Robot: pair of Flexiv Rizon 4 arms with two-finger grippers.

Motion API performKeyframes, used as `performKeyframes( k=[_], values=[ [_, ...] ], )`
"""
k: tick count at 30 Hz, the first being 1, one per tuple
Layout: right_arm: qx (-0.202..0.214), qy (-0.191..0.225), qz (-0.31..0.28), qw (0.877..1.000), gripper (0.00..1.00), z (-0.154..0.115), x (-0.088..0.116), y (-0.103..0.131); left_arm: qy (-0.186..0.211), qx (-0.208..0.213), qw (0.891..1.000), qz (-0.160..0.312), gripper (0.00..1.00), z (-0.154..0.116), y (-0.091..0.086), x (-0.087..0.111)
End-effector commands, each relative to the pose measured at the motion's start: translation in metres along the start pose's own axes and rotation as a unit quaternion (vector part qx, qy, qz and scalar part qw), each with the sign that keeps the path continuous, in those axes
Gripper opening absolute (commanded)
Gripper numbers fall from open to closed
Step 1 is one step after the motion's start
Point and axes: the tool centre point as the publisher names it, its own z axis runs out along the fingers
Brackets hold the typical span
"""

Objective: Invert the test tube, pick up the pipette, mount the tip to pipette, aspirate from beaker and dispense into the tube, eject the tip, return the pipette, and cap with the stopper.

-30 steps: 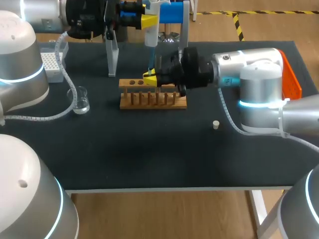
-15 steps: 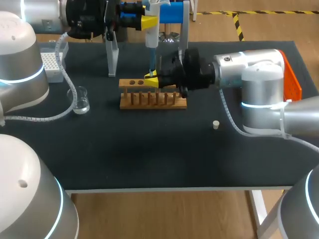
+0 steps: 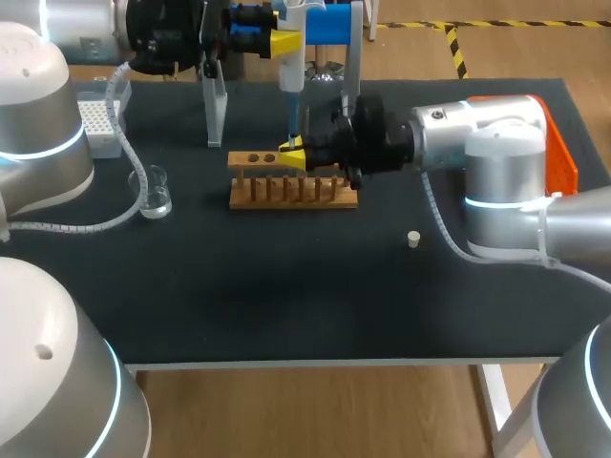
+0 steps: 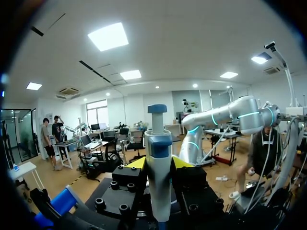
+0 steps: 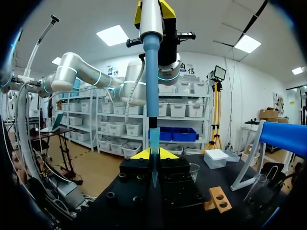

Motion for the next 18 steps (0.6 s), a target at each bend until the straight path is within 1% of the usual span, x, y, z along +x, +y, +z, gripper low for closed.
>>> performKeyframes(
  k=[1,18],
  values=[
    [0.002,0.001,0.001,1.0,0.0,-0.0014,0.0012,0.0015,0.001,0.0,1.0,0.001,0.0,-0.0004,0.0021,-0.0011],
    [-0.002,-0.007,-0.013,1.0,0.0,-0.003,-0.0066,0.0047,0.001,0.0,1.0,0.001,0.0,-0.0004,0.0021,-0.0011]
  ],
)
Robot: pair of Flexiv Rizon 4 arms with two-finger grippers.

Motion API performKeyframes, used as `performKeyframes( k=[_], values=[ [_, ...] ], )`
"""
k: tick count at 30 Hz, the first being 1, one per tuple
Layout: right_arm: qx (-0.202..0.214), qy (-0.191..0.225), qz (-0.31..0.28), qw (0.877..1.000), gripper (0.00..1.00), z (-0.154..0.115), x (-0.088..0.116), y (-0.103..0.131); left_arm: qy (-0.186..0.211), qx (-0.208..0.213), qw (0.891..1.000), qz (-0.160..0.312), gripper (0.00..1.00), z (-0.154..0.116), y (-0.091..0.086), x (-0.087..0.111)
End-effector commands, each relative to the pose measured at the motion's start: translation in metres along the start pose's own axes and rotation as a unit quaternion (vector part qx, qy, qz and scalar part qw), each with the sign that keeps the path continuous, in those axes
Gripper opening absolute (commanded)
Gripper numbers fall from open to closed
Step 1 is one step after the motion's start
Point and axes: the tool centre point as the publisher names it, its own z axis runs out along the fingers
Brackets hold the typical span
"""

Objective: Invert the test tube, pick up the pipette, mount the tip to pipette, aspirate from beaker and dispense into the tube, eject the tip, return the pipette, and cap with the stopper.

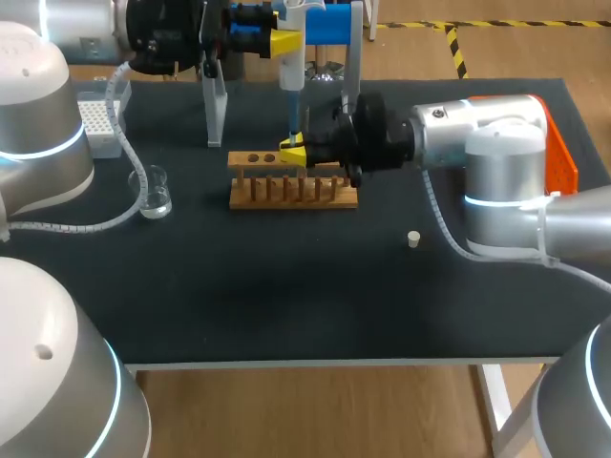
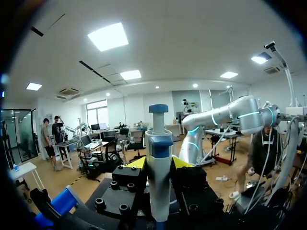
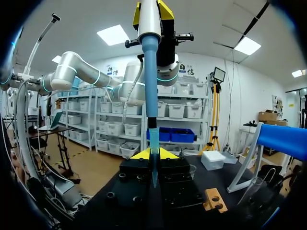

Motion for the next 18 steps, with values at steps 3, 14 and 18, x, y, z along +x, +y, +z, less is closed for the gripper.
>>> performKeyframes(
  k=[3,14,18],
  values=[
    [0.002,-0.001,-0.004,1.0,0.0,-0.0028,0.0014,0.0012,0.001,0.0,1.0,0.0,0.0,-0.0003,0.0027,-0.0008],
    [0.006,0.0,-0.008,1.0,0.0,-0.0061,0.0043,-0.0031,0.001,0.0,1.0,0.0,0.0,-0.0003,0.0027,-0.0008],
    [0.007,0.001,-0.007,1.0,0.0,-0.0062,0.0042,-0.0035,0.001,0.0,1.0,0.0,0.0,-0.0003,0.0027,-0.0008]
  ],
)
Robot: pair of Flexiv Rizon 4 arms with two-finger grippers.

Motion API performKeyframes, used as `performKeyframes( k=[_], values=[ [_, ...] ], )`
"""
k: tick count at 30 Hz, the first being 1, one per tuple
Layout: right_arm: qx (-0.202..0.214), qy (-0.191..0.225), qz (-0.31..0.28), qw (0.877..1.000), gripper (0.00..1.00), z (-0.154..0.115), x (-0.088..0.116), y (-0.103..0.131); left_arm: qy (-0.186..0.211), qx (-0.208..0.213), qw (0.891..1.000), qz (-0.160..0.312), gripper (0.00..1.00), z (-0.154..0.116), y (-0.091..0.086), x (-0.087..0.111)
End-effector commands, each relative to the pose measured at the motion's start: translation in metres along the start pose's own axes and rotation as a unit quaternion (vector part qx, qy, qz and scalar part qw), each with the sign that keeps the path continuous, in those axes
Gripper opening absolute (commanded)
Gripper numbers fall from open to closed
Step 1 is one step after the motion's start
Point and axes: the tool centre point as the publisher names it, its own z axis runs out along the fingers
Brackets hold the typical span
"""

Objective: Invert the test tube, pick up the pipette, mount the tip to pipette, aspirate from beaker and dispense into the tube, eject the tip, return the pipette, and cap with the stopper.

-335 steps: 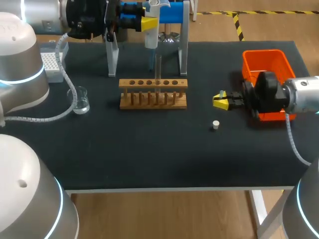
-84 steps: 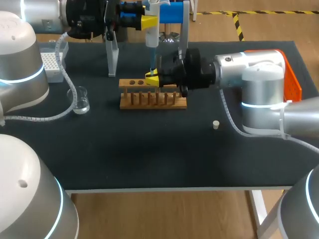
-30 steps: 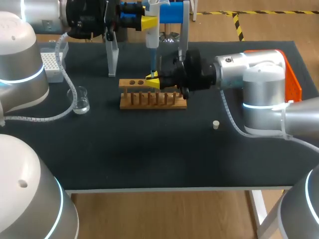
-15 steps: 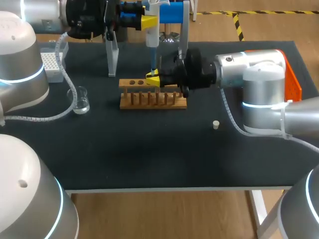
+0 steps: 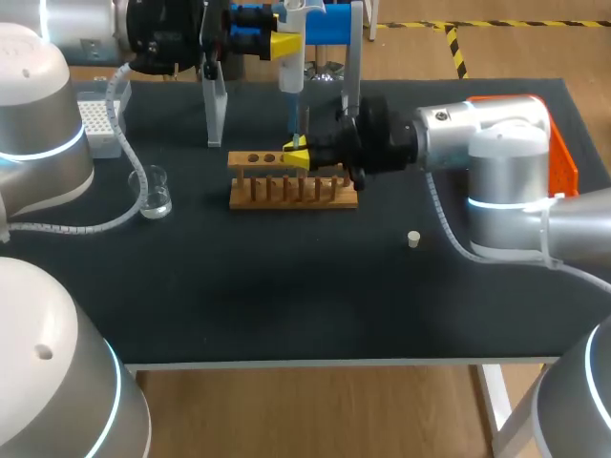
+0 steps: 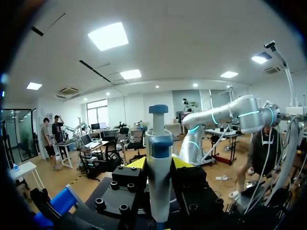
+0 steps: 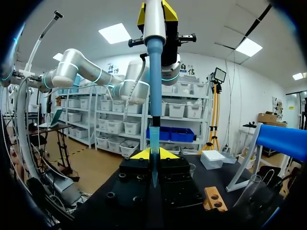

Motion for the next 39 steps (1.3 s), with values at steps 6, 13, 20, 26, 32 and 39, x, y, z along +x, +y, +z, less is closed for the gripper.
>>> performKeyframes(
  k=[6,13,20,26,32,39],
  values=[
    [0.007,0.005,0.0,1.0,0.0,0.001,0.001,0.0,0.002,0.001,1.0,0.001,0.0,0.0,0.001,-0.001],
    [0.014,0.005,-0.002,1.0,0.0,0.002,-0.001,-0.001,0.002,0.001,1.0,0.001,0.0,0.0,0.001,-0.001],
    [0.018,0.006,-0.007,1.0,0.0,0.003,-0.002,0.0,0.002,0.001,1.0,0.001,0.0,0.0,0.001,-0.001],
    [0.021,0.005,-0.011,1.0,0.0,0.005,-0.004,0.001,0.002,0.001,1.0,0.001,0.0,0.0,0.001,-0.001],
    [0.024,0.006,-0.016,1.0,0.0,0.007,-0.006,0.004,0.002,0.001,1.0,0.001,0.0,0.0,0.001,-0.001],
    [0.028,0.01,-0.021,0.999,0.0,0.01,-0.007,0.006,0.002,0.001,1.0,0.001,0.0,0.0,0.001,-0.001]
  ],
)
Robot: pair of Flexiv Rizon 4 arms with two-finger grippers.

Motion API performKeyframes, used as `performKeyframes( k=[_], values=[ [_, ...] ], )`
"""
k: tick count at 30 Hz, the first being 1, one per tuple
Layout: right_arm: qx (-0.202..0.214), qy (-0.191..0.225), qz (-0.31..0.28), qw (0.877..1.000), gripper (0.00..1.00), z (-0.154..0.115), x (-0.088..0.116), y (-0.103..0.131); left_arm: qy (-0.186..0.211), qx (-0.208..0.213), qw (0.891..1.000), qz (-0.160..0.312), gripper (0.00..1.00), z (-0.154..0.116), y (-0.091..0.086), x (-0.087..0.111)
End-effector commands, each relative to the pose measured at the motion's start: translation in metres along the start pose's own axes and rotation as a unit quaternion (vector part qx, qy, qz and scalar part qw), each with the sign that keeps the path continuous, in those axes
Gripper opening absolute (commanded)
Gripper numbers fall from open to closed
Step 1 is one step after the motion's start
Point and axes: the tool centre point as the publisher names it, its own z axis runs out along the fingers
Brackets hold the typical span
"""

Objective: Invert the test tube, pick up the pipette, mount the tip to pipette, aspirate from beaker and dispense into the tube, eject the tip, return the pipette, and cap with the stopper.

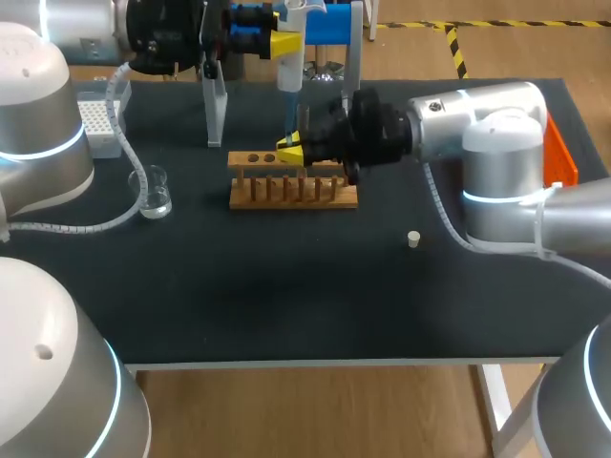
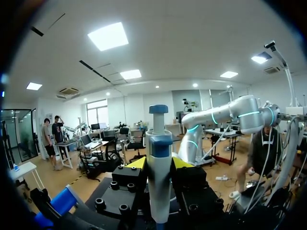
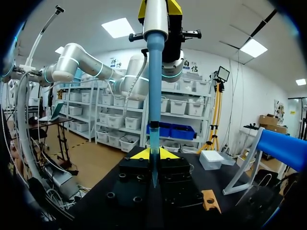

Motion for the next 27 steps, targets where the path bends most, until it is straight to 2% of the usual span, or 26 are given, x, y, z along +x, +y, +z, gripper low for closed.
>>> performKeyframes(
  k=[1,27],
  values=[
    [0.004,0.003,0.0,1.0,0.0,0.001,-0.002,0.002,0.001,0.0,1.0,0.001,0.0,0.0,0.001,-0.001],
    [-0.046,-0.017,-0.011,0.999,0.0,0.003,0.001,0.02,0.001,0.0,1.0,0.001,0.0,0.0,0.001,-0.001]
  ],
)
